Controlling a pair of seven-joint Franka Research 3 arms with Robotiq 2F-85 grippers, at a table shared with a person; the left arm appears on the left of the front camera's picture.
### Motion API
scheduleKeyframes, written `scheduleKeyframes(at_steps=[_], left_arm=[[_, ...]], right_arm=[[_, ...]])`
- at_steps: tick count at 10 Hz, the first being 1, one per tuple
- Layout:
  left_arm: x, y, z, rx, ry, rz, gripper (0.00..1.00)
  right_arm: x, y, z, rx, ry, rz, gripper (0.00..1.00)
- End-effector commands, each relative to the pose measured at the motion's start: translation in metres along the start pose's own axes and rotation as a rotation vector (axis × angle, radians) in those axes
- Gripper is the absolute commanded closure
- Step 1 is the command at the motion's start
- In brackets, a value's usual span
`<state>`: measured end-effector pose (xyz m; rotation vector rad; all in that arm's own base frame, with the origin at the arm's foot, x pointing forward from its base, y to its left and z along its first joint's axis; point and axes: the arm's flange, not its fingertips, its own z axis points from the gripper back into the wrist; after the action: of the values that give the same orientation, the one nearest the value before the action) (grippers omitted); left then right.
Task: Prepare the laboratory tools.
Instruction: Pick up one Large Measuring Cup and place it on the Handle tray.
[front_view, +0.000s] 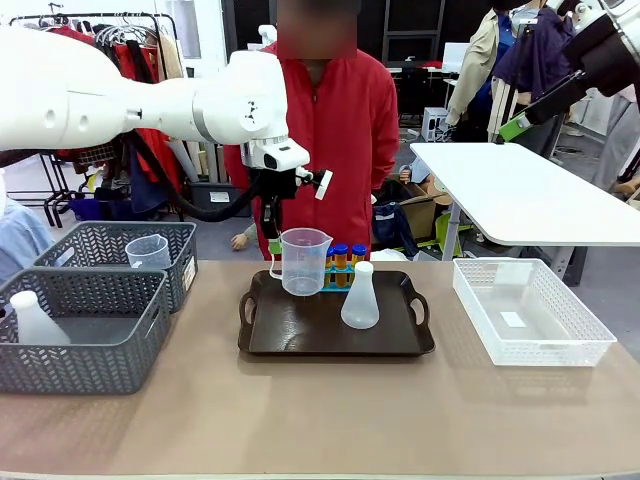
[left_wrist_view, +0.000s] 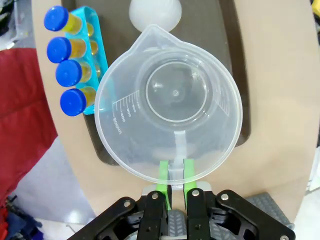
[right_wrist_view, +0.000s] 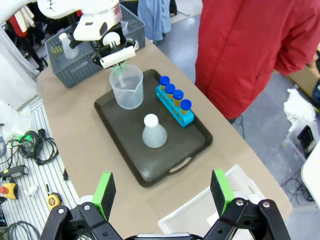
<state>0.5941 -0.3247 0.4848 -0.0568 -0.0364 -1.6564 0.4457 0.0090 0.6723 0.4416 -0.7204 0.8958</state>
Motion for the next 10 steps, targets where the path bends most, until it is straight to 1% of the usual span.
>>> scheduleKeyframes(at_steps=[1,3,5,8,10], left_arm=[[-0.008,0.001,-0.01,0.029,0.0,-0.024,1.0],[-0.011,0.0,-0.032,0.042,-0.012,-0.037,1.0],[-0.011,0.001,-0.046,0.055,-0.002,-0.062,1.0],[-0.015,0.006,-0.065,0.081,0.005,-0.044,1.0],[-0.015,0.009,-0.077,0.068,-0.003,-0.052,1.0]], right_arm=[[0.0,0.0,0.001,0.006,-0.007,0.007,0.0],[0.0,0.0,0.001,0.006,-0.007,0.007,0.0],[0.0,0.0,0.001,0.006,-0.007,0.007,0.0],[0.0,0.0,0.001,0.006,-0.007,0.007,0.0],[0.0,0.0,0.001,0.006,-0.007,0.007,0.0]])
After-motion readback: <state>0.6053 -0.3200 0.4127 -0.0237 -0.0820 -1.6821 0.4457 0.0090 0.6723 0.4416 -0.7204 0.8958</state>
